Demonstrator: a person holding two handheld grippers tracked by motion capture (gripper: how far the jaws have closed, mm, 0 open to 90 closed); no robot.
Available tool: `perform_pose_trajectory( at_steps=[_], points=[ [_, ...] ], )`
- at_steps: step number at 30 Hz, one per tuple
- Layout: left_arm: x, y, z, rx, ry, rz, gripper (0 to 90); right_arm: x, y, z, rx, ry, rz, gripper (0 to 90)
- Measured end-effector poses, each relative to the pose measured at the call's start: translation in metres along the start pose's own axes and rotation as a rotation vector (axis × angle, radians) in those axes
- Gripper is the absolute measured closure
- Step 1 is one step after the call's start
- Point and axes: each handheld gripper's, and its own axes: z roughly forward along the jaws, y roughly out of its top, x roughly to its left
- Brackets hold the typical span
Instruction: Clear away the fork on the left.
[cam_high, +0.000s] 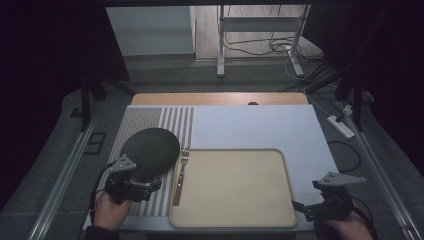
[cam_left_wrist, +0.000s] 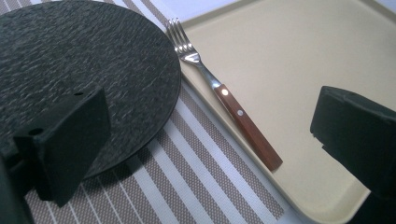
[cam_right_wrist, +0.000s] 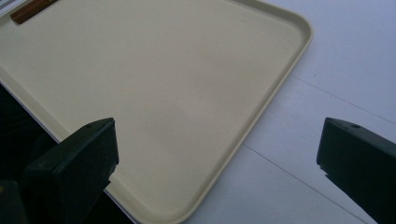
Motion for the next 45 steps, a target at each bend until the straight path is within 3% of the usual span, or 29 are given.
perform_pose_trajectory(
  at_steps=[25,40,45],
  points=[
    [-0.001,-0.043,-0.042,-0.011,0.058,-0.061,0.0,0.000,0.000,0.000,0.000,-0.001,0.006,0.0],
    [-0.001,-0.058,-0.051,0.036,0.100,-0.086,0.0,0.000,0.000,0.000,0.006,-0.006,0.008,0.0],
    [0.000,-0.057,-0.050,0.040,0.094,-0.091,0.0,0.000,0.000,0.001,0.008,-0.007,0.005,0.0]
  ],
)
